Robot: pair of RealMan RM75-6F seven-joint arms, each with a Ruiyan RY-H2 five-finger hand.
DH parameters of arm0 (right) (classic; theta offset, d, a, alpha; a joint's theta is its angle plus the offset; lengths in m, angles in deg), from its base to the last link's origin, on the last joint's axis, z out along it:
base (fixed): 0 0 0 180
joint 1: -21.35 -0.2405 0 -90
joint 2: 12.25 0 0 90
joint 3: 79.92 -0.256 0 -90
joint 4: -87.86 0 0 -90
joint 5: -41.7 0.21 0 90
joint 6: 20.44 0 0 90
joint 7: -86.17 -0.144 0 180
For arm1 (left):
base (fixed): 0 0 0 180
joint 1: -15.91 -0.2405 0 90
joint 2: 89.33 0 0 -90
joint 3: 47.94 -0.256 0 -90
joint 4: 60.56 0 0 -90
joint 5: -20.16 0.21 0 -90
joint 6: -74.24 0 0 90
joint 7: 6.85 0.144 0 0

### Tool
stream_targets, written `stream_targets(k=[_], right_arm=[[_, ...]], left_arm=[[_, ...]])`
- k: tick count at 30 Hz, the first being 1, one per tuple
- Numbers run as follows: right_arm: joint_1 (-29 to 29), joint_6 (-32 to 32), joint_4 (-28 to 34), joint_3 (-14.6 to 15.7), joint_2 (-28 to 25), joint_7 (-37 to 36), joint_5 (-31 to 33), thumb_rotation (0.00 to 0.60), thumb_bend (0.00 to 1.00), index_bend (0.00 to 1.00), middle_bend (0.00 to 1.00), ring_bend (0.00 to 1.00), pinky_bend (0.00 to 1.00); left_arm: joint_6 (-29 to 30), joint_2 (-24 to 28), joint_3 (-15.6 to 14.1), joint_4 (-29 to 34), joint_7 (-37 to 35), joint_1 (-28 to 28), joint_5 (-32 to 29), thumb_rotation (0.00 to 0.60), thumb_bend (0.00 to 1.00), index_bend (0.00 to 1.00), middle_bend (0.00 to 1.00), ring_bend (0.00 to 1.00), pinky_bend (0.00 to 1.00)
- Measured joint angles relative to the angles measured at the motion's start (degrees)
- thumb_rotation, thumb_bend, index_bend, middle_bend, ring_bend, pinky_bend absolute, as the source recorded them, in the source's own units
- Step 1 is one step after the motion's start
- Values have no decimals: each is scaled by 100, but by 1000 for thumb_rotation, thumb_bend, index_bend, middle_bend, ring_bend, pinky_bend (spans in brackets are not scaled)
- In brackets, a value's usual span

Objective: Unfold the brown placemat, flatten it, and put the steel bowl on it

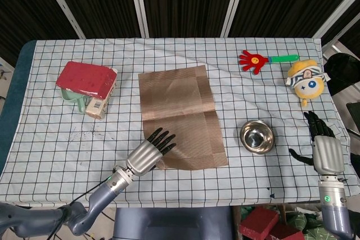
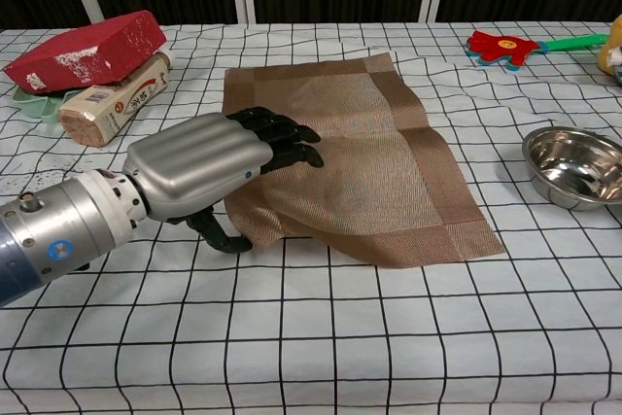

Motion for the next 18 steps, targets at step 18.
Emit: stream_targets(k=[18], right_arm=[[-3, 22, 8, -18, -6, -11, 33, 600, 98, 89, 54, 111, 208]], left_arm=[[60, -279, 60, -256, -167, 3, 123, 600, 271, 233, 83, 0, 61]])
